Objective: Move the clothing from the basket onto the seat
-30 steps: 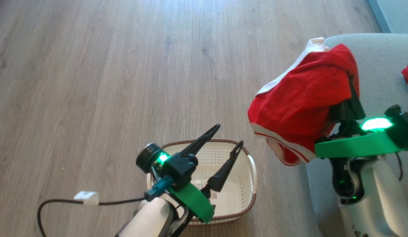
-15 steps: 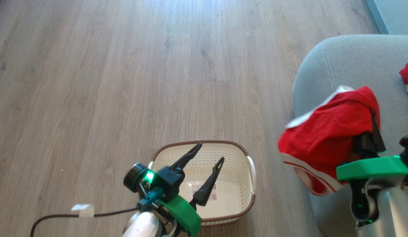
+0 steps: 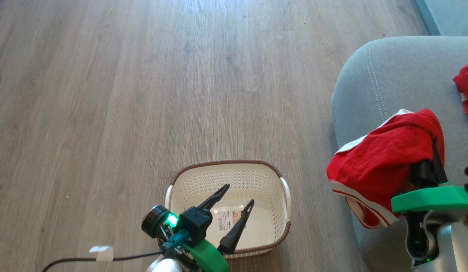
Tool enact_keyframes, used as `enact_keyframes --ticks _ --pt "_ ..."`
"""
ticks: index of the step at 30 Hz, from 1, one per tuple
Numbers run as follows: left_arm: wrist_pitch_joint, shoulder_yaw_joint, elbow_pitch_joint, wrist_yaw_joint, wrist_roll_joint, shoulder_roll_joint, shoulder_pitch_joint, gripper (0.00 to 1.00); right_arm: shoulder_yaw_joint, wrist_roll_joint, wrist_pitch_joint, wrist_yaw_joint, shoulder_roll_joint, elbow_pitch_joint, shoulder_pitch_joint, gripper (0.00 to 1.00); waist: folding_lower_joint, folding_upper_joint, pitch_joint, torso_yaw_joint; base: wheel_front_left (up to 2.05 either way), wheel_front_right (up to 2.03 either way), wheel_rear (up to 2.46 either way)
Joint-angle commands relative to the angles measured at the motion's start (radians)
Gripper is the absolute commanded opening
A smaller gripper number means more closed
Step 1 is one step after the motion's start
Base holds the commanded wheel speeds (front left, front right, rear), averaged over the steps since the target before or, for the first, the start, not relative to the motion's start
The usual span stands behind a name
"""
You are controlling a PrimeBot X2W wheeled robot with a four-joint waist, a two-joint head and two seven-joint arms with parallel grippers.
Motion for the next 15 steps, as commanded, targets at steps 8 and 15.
enact_keyframes --ticks 8,15 --pt "-0.005 0.05 -0.034 -0.001 0.009 0.0 -0.025 1.0 0.02 0.011 -0.009 0.0 -0.004 -0.033 -0.024 0.0 0.0 0.0 -0.001 0.002 0.0 0.0 0.0" --pt "-0.005 0.063 -0.039 -0.001 0.014 0.0 -0.026 1.0 0.015 0.01 -0.009 0.0 -0.004 -0.045 -0.033 0.0 0.0 0.0 0.005 -0.025 0.0 0.0 0.0"
